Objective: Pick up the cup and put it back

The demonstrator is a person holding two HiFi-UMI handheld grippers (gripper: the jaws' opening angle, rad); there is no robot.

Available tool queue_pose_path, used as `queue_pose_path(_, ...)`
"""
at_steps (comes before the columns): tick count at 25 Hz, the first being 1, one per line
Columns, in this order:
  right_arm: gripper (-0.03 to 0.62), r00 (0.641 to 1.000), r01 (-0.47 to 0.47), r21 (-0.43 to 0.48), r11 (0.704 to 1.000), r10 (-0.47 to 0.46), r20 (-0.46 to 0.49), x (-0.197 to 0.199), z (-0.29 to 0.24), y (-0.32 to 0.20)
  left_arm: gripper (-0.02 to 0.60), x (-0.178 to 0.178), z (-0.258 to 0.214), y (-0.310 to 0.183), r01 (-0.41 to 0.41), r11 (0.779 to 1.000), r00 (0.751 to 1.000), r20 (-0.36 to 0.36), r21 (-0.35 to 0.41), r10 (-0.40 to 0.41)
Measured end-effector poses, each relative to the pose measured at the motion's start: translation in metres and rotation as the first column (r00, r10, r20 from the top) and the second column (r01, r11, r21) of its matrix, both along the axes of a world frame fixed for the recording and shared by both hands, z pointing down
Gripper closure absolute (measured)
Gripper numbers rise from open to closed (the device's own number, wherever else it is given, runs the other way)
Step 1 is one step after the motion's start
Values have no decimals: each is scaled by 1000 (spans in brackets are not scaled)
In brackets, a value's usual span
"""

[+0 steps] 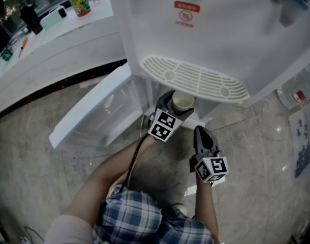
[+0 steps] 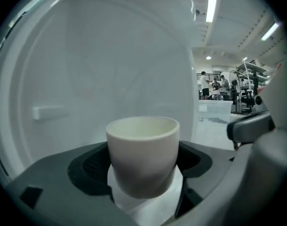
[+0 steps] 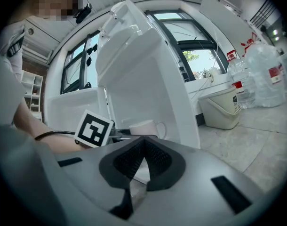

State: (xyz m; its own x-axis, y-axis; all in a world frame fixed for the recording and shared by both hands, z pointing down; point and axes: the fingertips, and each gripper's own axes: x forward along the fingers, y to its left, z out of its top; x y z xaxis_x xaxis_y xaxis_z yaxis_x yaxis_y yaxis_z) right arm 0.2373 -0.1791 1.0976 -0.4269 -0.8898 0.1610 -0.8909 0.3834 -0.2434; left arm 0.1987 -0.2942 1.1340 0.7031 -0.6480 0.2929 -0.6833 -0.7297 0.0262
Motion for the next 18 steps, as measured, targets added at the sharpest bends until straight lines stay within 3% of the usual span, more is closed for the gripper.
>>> queue_pose_path(6,577,1000,2,-5,1000,-2,4,0,2,1,164,0,23,-39,62,998,997,41,-29,-61)
queue_pose_path(12,577,1000,-3,-8,1000,3,11,1,3,0,164,1,38,-38,26,999,997,67,-24,-25)
queue_pose_path(18,577,1000,2,0,1000,-2,17,-1,1,1,163,-5,24,-24,12,1000,999,34,-19,-12)
